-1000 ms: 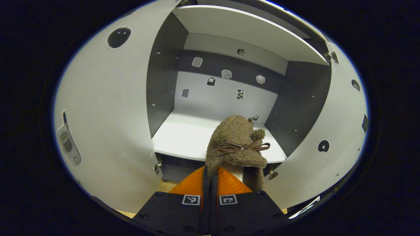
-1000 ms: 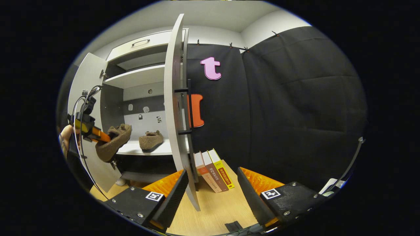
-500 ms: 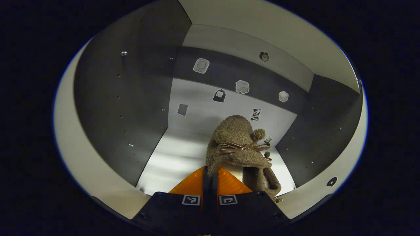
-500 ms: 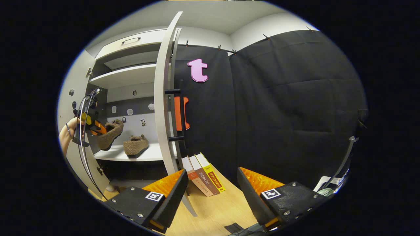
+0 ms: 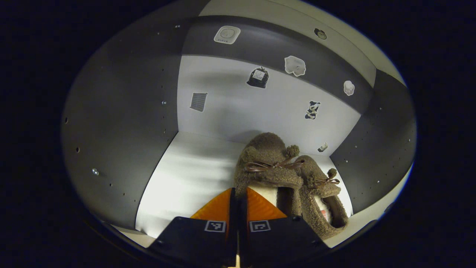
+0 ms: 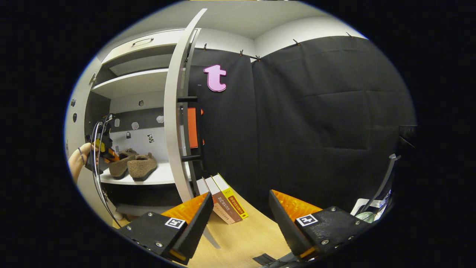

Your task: Grab one shoe with the right hand and put it into the shoe cabinet, grab the other shoe with the left hand and put it into the shoe cabinet; then close the right door with the right hand and the left door with the left hand.

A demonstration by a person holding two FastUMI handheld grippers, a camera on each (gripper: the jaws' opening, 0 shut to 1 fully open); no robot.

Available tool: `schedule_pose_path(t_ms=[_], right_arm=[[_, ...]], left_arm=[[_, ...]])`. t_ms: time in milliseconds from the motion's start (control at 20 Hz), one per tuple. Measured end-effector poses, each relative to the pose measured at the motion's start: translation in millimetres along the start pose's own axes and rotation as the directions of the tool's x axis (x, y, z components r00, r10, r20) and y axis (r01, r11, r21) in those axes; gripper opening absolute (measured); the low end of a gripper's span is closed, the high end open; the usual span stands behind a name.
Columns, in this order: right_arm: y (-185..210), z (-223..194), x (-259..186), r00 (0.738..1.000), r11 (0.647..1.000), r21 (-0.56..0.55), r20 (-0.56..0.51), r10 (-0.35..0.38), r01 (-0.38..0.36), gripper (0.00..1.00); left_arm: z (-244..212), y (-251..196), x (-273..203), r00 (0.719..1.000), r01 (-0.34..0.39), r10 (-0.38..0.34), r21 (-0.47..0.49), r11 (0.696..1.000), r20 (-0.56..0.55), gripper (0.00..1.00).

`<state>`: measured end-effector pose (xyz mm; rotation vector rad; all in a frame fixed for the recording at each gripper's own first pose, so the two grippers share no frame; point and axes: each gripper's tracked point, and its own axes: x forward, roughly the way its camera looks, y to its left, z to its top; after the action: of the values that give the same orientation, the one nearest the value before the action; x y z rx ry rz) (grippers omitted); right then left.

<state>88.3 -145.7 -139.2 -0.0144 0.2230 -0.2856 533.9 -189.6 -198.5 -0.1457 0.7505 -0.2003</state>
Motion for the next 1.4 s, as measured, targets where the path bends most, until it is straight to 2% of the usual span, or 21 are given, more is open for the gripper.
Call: schedule_pose_path(t_ms=[100, 150, 200, 250, 300, 400, 450, 500, 550, 700, 850, 900, 950, 1150, 1250, 1400], right_arm=[[2.6, 0.1, 1.6, 1.0, 1.0, 0.005, -0.001, 0.014, -0.014, 0.93], [3.4, 0.2, 2.8, 1.0, 1.0, 0.007, -0.001, 0.023, -0.023, 0.93], [3.9, 0.5, 5.7, 0.999, 0.999, 0.01, -0.001, 0.033, -0.033, 0.93], [5.0, 0.5, 7.6, 0.999, 0.999, 0.01, -0.003, 0.046, -0.046, 0.93], [5.3, 1.2, 9.2, 0.998, 0.998, 0.01, -0.005, 0.057, -0.057, 0.93], [4.1, 1.8, 10.6, 0.997, 0.997, 0.002, -0.002, 0.082, -0.081, 0.93], [3.6, 2.9, 11.6, 0.996, 0.996, -0.002, 0.0, 0.095, -0.095, 0.93], [3.4, 3.8, 11.8, 0.994, 0.994, -0.006, 0.002, 0.109, -0.109, 0.93], [4.3, 4.7, 12.4, 0.992, 0.992, -0.01, 0.002, 0.125, -0.125, 0.93], [5.9, 7.4, 16.6, 0.983, 0.983, -0.012, 0.014, 0.185, -0.184, 0.93], [21.7, 6.2, 16.3, 0.958, 0.958, 0.023, 0.009, 0.286, -0.286, 0.93], [22.9, 6.4, 19.2, 0.952, 0.952, 0.026, 0.008, 0.305, -0.305, 0.98], [23.8, 5.9, 21.9, 0.948, 0.948, 0.024, 0.008, 0.318, -0.318, 0.93], [29.5, 8.8, 19.2, 0.935, 0.935, 0.014, 0.02, 0.354, -0.355, 0.93], [28.8, 10.8, 19.3, 0.932, 0.933, -0.001, 0.024, 0.361, -0.361, 0.92], [32.8, 12.0, 19.4, 0.932, 0.932, -0.004, 0.027, 0.362, -0.362, 0.92]], left_arm=[[12.1, 3.5, -9.7, 0.998, -0.035, 0.034, 0.022, 0.999, 0.051, 0.33], [16.5, -1.0, -18.1, 0.997, -0.022, 0.02, 0.033, 0.999, 0.076, 0.36], [19.2, -5.5, -30.4, 0.995, -0.016, 0.012, 0.04, 0.999, 0.101, 0.45], [24.9, -12.3, -45.3, 0.991, -0.005, -0.002, 0.054, 0.999, 0.131, 0.67], [30.4, -19.2, -61.5, 0.985, 0.009, -0.02, 0.067, 0.998, 0.173, 0.63], [38.4, -30.1, -100.0, 0.965, 0.006, -0.035, 0.11, 0.994, 0.259, 0.87], [40.0, -34.4, -120.1, 0.952, -0.004, -0.034, 0.127, 0.992, 0.303, 0.95], [40.0, -40.8, -141.4, 0.936, -0.001, -0.048, 0.139, 0.99, 0.349, 0.91], [40.2, -48.4, -164.9, 0.917, -0.001, -0.058, 0.149, 0.989, 0.396, 0.97], [27.3, -56.2, -235.7, 0.867, -0.034, -0.062, 0.183, 0.983, 0.494, 0.97], [8.7, -57.7, -302.4, 0.822, -0.057, -0.065, 0.195, 0.979, 0.566, 0.96], [1.6, -55.9, -321.7, 0.812, -0.058, -0.063, 0.187, 0.981, 0.581, 0.94], [-9.0, -51.7, -339.6, 0.805, -0.062, -0.056, 0.177, 0.982, 0.591, 0.96], [-42.3, -21.0, -398.3, 0.785, -0.119, -0.001, 0.154, 0.981, 0.619, 0.94], [-59.0, 0.9, -423.0, 0.781, -0.155, 0.039, 0.134, 0.979, 0.623, 0.99], [-81.1, 33.4, -451.7, 0.774, -0.202, 0.092, 0.106, 0.974, 0.627, 0.96]])
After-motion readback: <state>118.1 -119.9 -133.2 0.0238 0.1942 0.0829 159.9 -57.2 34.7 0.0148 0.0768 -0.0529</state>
